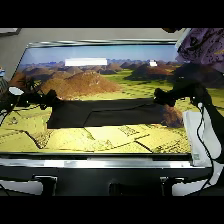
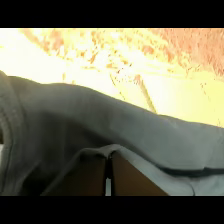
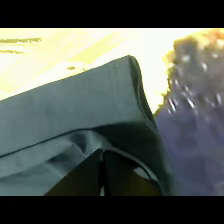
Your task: Fold the clothes and pants, and hang the long-sleeved shirts on hangers.
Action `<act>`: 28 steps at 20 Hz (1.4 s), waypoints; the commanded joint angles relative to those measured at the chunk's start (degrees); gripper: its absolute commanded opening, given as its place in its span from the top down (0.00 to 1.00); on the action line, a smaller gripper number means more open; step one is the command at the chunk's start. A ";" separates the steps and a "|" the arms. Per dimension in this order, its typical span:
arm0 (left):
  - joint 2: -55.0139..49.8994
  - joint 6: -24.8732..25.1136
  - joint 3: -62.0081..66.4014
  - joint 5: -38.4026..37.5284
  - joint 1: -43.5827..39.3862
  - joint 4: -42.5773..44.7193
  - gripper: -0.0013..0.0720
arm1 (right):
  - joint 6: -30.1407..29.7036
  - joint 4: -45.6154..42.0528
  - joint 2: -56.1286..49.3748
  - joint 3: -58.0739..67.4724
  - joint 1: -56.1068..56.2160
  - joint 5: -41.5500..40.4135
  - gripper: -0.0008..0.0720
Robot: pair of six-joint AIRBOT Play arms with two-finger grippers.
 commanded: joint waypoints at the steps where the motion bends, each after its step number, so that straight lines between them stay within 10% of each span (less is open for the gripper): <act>1: -1.03 -0.09 0.55 1.31 -0.20 -1.22 0.71 | 2.54 -2.80 -1.27 0.76 0.72 0.87 0.83; 3: -0.61 -0.52 1.92 0.22 0.55 -1.16 0.55 | 2.51 -4.02 -0.90 4.44 -1.20 -3.74 0.65; 8: 3.56 -0.50 4.92 -3.02 3.41 -0.48 0.55 | -4.26 1.90 -2.69 8.87 -14.12 -21.00 0.12; 21: 5.16 -0.50 4.92 -4.26 3.76 -0.31 0.55 | -14.19 14.12 -16.31 8.15 -10.38 -22.47 0.07; 23: 5.16 -0.50 4.92 -4.26 3.74 -0.31 0.55 | -14.23 13.81 -17.35 8.15 -8.13 -22.14 0.16; 26: 5.16 -0.52 4.92 -4.26 3.39 -0.37 0.55 | -14.40 13.88 -16.50 8.15 -5.81 -21.00 0.91; 28: 5.16 -0.52 4.92 -4.26 2.14 -0.57 0.64 | -13.00 13.49 -13.90 8.17 -5.68 -20.90 0.94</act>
